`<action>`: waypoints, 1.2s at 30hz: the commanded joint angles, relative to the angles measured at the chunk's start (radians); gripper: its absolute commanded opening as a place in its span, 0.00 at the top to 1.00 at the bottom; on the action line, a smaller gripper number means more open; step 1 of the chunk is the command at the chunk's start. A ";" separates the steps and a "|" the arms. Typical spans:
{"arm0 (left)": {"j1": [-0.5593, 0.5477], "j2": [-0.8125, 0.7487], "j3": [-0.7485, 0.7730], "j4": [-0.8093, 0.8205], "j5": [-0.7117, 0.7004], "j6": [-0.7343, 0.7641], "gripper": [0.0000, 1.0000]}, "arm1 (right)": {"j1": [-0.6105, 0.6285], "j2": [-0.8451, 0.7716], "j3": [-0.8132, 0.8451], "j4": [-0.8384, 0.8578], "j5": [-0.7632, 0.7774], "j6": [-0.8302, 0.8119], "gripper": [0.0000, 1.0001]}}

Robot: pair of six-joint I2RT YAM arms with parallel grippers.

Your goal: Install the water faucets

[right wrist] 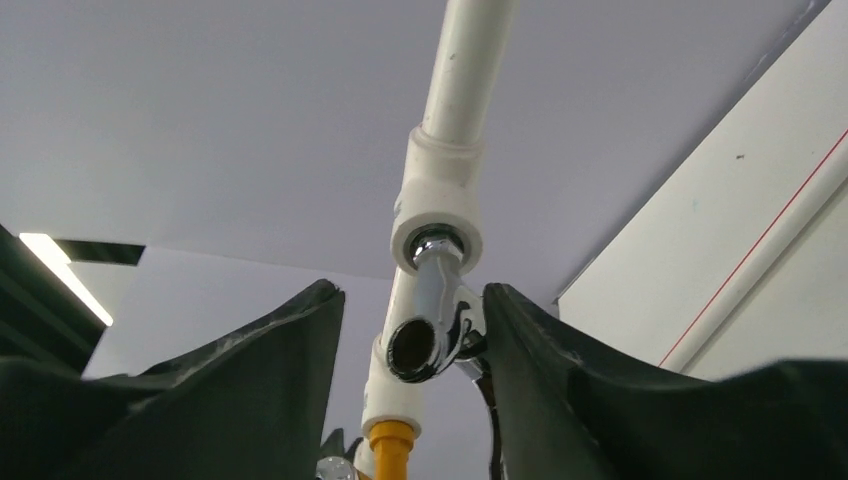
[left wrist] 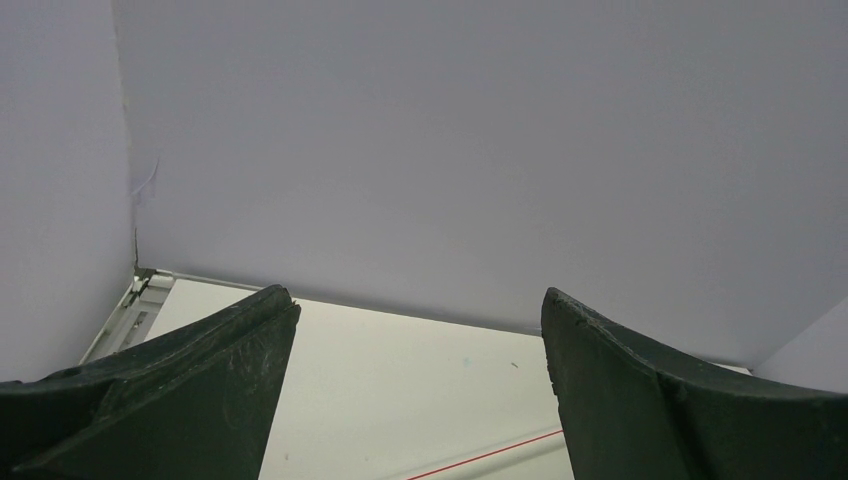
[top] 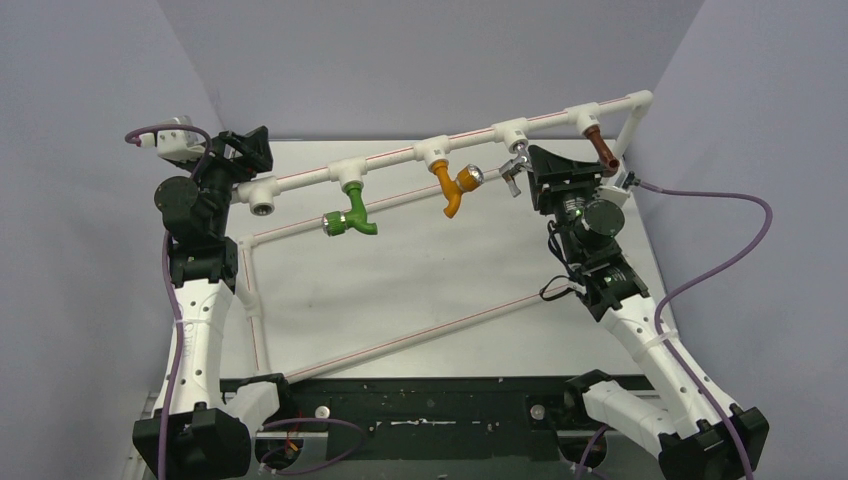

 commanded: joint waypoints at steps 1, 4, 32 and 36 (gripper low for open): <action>0.011 0.089 -0.099 -0.272 0.023 0.001 0.10 | 0.020 -0.082 0.081 -0.007 -0.043 -0.086 0.37; 0.011 0.091 -0.098 -0.272 0.023 0.001 0.10 | 0.017 -0.095 0.092 -0.065 -0.047 -0.181 0.26; 0.012 0.093 -0.098 -0.272 0.028 -0.001 0.10 | 0.016 0.030 0.260 -0.282 -0.147 -0.939 0.39; 0.012 0.091 -0.099 -0.272 0.027 -0.001 0.10 | 0.017 0.048 0.243 -0.257 -0.137 -0.912 0.42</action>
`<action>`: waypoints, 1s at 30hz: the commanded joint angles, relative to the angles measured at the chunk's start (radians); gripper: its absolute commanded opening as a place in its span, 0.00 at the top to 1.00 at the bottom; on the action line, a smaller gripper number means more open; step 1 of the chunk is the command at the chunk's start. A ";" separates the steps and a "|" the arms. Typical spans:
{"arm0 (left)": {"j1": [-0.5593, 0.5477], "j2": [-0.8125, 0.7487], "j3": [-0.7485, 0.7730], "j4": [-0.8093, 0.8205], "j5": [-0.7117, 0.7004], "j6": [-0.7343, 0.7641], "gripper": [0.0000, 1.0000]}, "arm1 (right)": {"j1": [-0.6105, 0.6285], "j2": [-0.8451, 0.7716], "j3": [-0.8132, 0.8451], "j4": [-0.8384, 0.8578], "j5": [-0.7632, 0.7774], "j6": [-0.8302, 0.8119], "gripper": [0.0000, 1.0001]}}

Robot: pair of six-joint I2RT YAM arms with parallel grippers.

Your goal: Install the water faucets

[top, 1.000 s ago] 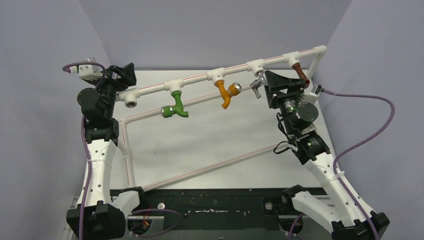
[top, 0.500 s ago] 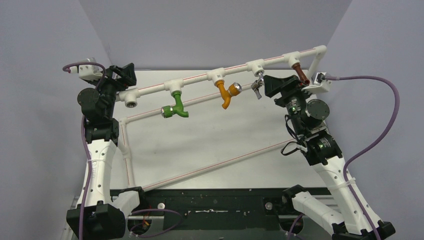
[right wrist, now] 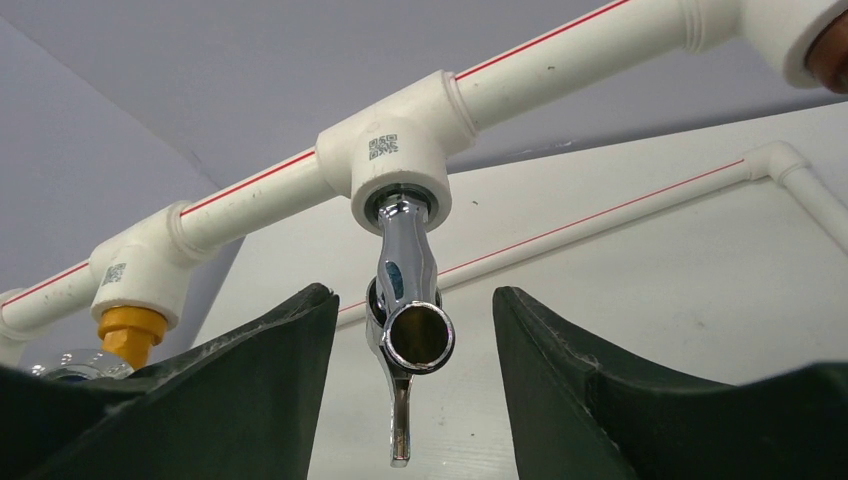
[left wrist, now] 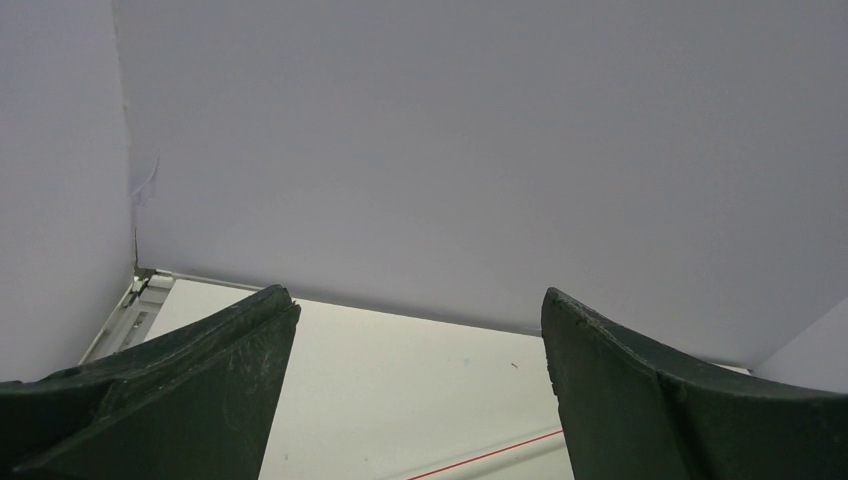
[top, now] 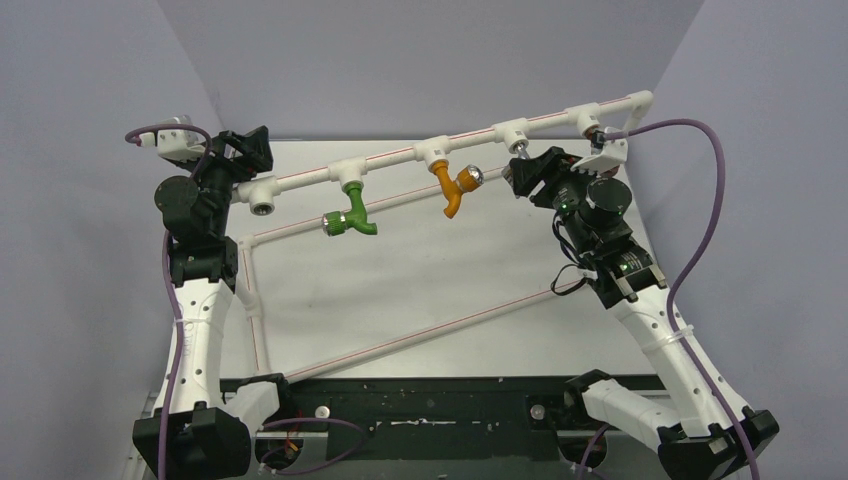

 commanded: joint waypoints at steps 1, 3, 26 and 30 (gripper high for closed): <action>0.011 0.088 -0.099 -0.275 0.029 0.000 0.10 | 0.002 0.007 0.013 0.055 0.000 0.018 0.43; 0.011 0.088 -0.099 -0.275 0.029 -0.001 0.10 | 0.002 0.014 0.014 0.061 0.006 0.034 0.46; 0.013 0.088 -0.099 -0.275 0.030 -0.001 0.10 | 0.001 0.041 -0.086 0.202 0.004 0.355 0.80; 0.013 0.084 -0.100 -0.275 0.031 -0.001 0.10 | 0.001 0.022 -0.122 0.249 -0.002 0.453 1.00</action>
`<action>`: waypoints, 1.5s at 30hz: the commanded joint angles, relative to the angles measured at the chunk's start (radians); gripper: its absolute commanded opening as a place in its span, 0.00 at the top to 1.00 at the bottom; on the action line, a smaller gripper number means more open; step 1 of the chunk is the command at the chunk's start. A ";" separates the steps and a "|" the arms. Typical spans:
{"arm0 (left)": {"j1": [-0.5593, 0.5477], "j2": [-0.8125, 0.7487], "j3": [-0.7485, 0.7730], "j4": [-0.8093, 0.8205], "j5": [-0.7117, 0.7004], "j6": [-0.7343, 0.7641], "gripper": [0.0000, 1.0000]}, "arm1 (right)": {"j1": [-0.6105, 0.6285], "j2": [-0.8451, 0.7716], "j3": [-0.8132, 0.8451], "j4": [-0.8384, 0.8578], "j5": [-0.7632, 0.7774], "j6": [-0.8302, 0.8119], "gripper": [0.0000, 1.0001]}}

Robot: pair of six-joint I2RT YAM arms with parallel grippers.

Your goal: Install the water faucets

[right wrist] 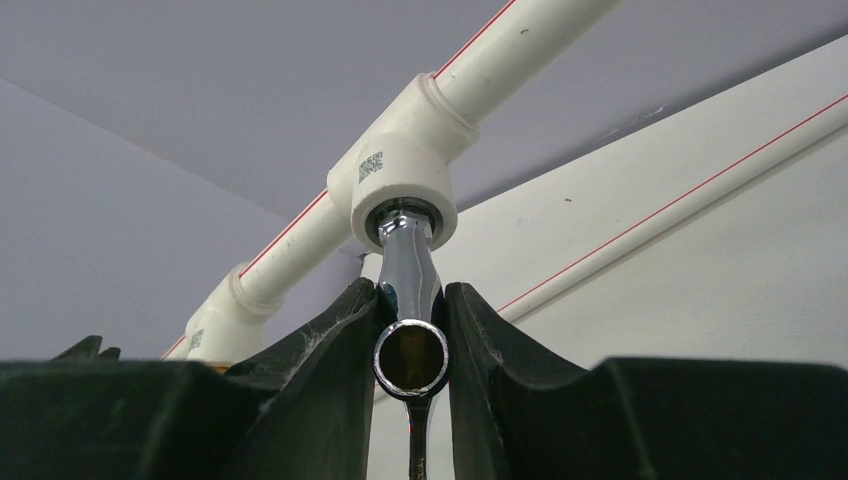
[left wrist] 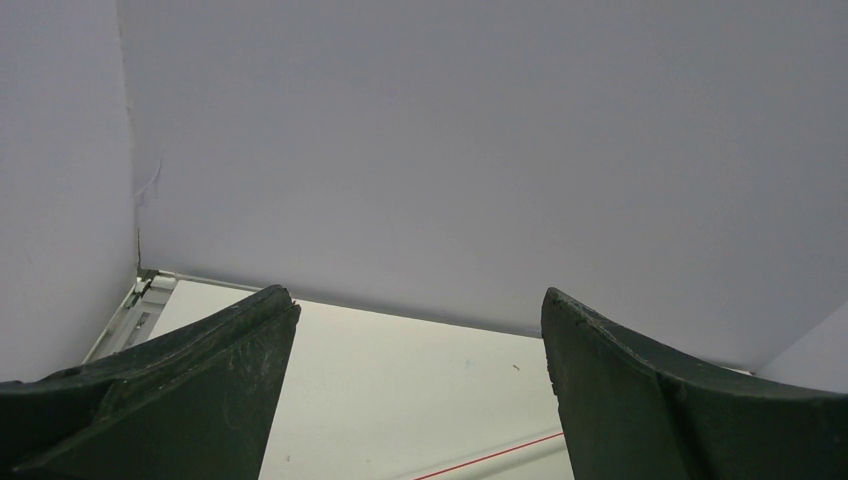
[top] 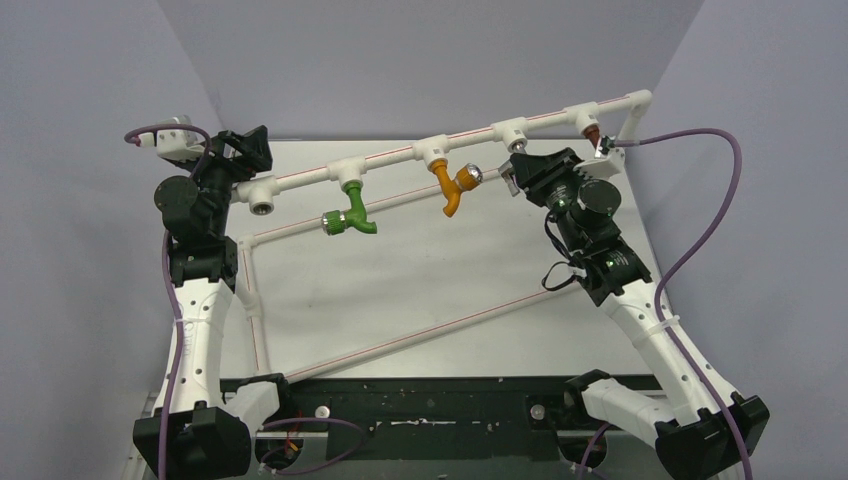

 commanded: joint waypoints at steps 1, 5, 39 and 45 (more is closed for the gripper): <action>0.010 0.084 -0.101 -0.277 0.032 -0.001 0.10 | 0.003 -0.014 -0.047 0.107 -0.017 0.164 1.00; 0.010 0.084 -0.101 -0.277 0.034 -0.002 0.10 | 0.002 -0.034 -0.104 0.211 -0.044 0.364 1.00; 0.010 0.088 -0.097 -0.277 0.026 0.005 0.10 | -0.005 -0.118 -0.194 0.309 -0.019 0.977 0.42; 0.010 0.087 -0.097 -0.277 0.025 0.006 0.10 | -0.002 -0.171 -0.219 0.190 -0.035 0.922 0.31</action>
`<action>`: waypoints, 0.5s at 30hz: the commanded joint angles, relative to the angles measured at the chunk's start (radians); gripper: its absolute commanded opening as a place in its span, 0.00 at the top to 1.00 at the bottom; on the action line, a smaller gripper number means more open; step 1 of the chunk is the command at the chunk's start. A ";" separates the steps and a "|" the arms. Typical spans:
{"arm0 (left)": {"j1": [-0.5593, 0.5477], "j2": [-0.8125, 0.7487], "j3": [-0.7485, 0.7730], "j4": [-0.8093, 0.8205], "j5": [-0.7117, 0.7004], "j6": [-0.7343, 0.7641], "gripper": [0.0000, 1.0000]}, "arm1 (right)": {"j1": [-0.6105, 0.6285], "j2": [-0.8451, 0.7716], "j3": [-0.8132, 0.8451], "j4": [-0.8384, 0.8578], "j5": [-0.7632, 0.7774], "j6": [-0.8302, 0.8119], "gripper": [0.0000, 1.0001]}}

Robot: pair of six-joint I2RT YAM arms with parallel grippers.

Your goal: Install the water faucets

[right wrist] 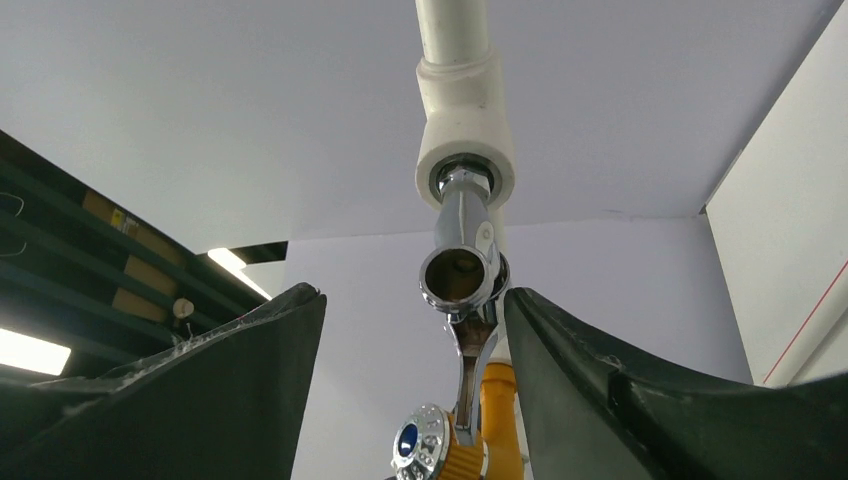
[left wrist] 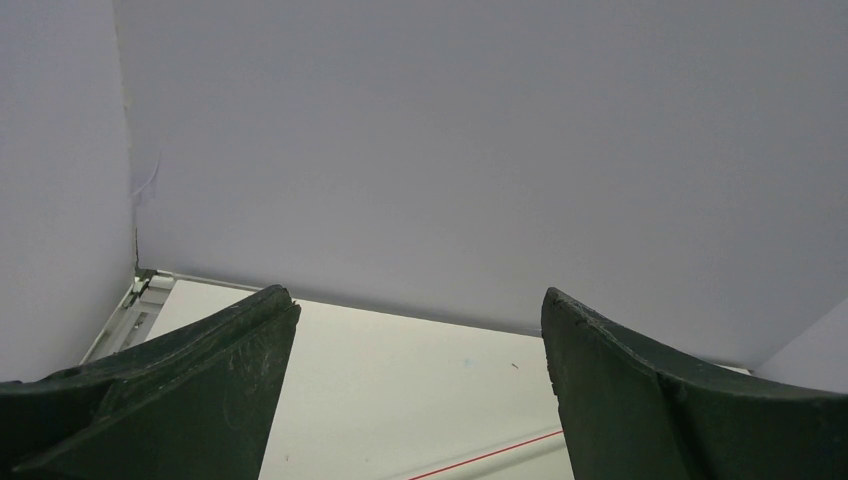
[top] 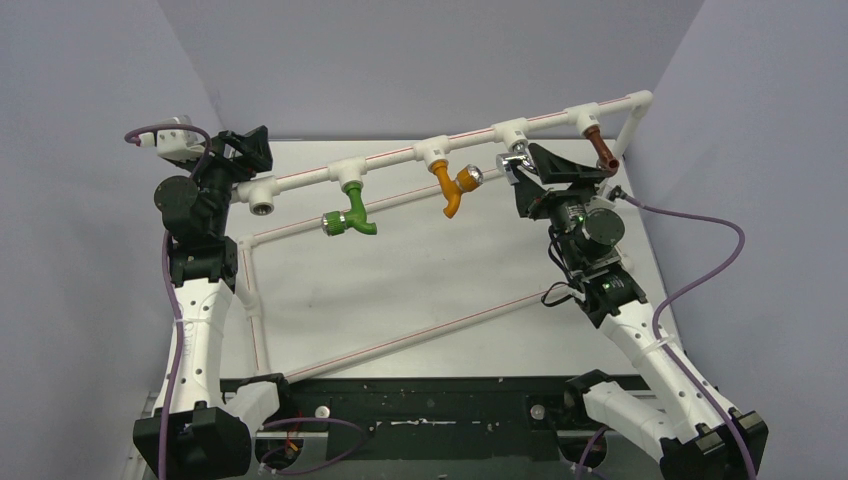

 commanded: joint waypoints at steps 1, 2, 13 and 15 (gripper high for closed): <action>0.009 0.088 -0.097 -0.277 0.020 0.005 0.10 | 0.008 -0.058 -0.003 -0.040 -0.032 -0.048 0.30; 0.009 0.088 -0.096 -0.277 0.020 0.005 0.10 | 0.008 -0.069 0.001 -0.063 -0.032 -0.062 0.29; 0.010 0.090 -0.097 -0.277 0.025 0.001 0.10 | 0.005 -0.168 0.144 -0.401 0.067 -0.528 0.24; 0.009 0.091 -0.097 -0.277 0.026 0.001 0.10 | 0.006 -0.174 0.166 -0.411 0.072 -0.664 0.25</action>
